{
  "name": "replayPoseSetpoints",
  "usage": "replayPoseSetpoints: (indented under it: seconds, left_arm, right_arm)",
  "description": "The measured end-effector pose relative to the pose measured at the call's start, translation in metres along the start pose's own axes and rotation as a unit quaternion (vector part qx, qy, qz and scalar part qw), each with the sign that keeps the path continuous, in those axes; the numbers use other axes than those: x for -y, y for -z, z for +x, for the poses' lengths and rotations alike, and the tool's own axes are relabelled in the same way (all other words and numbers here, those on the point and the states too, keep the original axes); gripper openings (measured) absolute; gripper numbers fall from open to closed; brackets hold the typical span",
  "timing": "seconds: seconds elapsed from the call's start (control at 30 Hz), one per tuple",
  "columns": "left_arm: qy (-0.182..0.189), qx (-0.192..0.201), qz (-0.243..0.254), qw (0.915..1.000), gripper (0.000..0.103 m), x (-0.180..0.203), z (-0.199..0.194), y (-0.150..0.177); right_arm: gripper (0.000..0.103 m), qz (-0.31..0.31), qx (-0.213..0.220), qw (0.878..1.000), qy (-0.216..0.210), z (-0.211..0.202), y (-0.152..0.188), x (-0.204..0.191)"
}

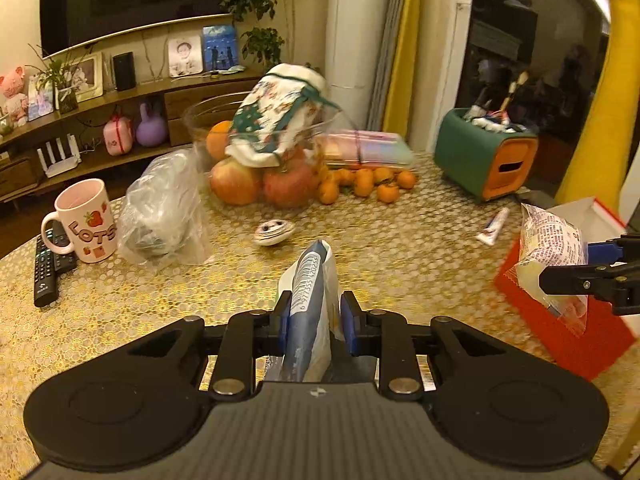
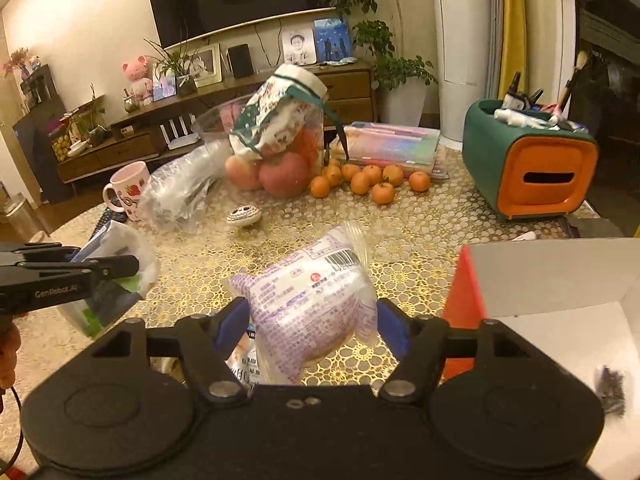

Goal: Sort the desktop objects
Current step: 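Carry the white-blue pack and pink-white packet with both tools into the red box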

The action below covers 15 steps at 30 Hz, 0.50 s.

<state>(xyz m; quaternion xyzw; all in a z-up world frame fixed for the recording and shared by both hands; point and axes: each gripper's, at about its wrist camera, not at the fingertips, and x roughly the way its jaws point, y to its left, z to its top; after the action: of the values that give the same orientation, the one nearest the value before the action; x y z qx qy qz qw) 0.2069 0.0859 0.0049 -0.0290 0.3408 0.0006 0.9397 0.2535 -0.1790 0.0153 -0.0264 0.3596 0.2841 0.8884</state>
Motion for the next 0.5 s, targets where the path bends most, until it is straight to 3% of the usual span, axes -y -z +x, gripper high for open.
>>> replayPoseSetpoints:
  seconds: [0.5]
  left_arm:
    - [0.06, 0.002, 0.028, 0.9978, 0.024, 0.074, -0.031, -0.013]
  right_arm:
    - [0.067, 0.021, 0.029, 0.999, 0.024, -0.076, 0.01, 0.05]
